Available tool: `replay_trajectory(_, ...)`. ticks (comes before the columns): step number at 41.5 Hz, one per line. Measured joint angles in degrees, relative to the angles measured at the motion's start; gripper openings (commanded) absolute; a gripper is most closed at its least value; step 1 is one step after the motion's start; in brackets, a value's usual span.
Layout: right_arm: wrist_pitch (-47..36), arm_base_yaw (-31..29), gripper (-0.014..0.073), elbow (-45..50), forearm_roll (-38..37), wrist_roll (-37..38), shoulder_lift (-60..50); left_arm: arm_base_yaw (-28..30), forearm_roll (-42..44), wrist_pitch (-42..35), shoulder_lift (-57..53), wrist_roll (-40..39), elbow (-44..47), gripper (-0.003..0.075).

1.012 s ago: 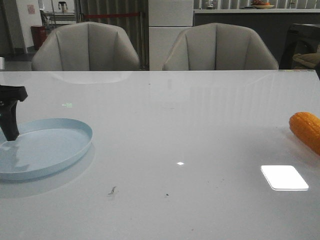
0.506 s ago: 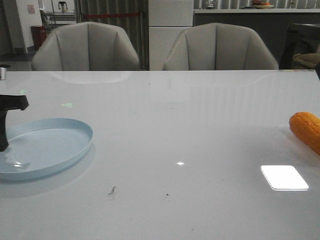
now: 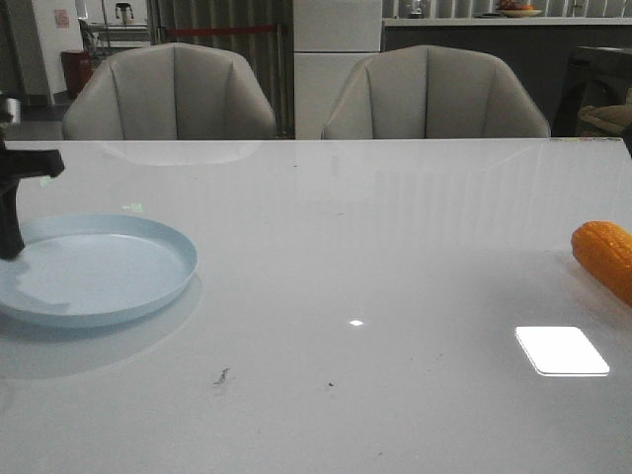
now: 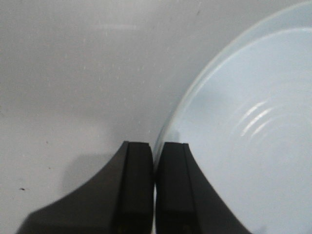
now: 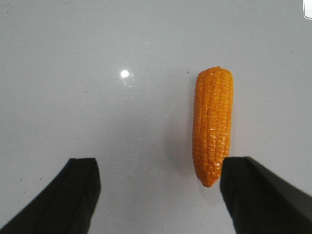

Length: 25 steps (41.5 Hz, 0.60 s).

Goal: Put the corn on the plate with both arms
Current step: 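Lift the plate with the left gripper and carry it toward table center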

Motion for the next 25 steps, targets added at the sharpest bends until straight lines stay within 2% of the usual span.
replay_trajectory(9, 0.00, 0.00, 0.0613, 0.00, 0.00, 0.00, 0.00, 0.00, -1.52, 6.22, 0.00, 0.36, -10.87, 0.0089)
replay_trajectory(18, 0.00, 0.00, 0.0613, 0.00, 0.48, 0.00, 0.00, -0.23, -11.52, 11.39, 0.00, 2.38, -18.95, 0.0089)
replay_trajectory(25, 0.00, 0.00, 0.0613, 0.00, 0.52, 0.00, 0.00, -3.46, -16.28, 12.09, 0.00, 2.71, -20.83, 0.0089)
